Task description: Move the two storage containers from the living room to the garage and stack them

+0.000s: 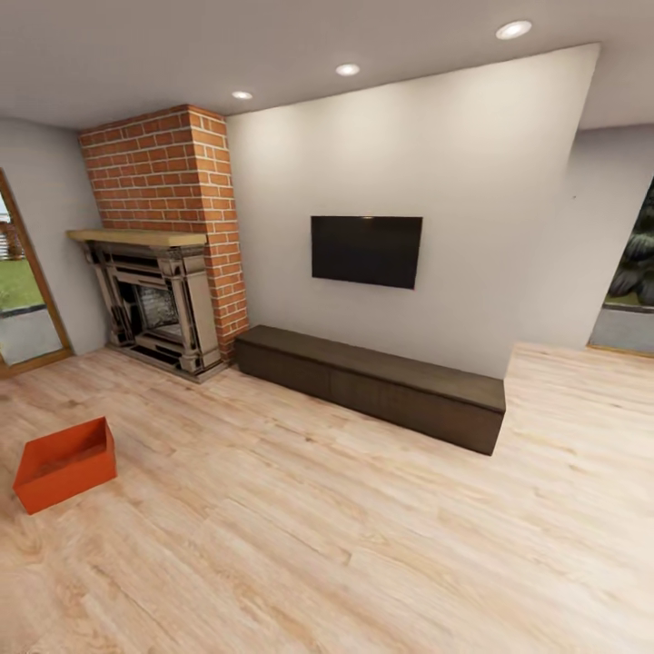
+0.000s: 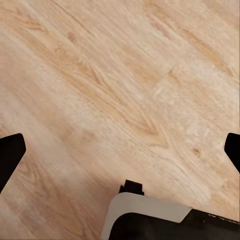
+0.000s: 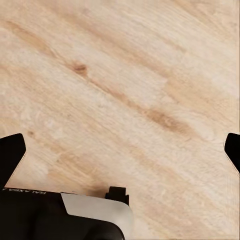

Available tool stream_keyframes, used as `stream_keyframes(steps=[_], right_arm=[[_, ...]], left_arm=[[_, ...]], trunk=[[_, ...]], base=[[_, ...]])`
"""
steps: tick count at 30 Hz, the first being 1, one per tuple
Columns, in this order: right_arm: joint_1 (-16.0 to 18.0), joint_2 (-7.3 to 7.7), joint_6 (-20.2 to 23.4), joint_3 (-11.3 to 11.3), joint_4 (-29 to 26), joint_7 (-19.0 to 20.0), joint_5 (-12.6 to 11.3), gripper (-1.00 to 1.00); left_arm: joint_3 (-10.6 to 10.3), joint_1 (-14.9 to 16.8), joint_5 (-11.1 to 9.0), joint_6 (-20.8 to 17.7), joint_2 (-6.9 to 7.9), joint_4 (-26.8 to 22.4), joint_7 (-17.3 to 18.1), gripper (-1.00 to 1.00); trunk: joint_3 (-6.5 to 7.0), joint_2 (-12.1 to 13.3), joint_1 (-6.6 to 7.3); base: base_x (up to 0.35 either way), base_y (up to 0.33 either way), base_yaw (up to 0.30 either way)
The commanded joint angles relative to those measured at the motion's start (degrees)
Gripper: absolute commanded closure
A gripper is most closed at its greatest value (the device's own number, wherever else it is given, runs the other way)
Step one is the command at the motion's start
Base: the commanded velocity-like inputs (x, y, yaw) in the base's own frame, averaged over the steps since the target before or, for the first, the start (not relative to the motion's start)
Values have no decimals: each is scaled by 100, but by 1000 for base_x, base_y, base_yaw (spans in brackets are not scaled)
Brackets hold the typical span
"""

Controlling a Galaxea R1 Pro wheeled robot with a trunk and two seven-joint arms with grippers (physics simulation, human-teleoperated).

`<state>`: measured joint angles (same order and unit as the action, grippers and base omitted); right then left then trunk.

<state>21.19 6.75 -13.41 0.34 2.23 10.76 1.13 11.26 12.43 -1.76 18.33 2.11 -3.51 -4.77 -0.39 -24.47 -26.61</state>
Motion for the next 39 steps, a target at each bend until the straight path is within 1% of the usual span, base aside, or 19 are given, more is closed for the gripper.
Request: stream_keyframes(steps=[1, 39], right_arm=[[8, 2, -42, 1, 23, 14, 11, -100], [8, 2, -39, 1, 23, 12, 11, -100]], left_arm=[[-1, 5, -18, 21, 0, 9, -6, -100], [-1, 5, -18, 21, 0, 9, -6, -100]], trunk=[[-4, -5, -6], [-4, -5, -6]], base=[[323, 0, 251], [323, -83, 251]])
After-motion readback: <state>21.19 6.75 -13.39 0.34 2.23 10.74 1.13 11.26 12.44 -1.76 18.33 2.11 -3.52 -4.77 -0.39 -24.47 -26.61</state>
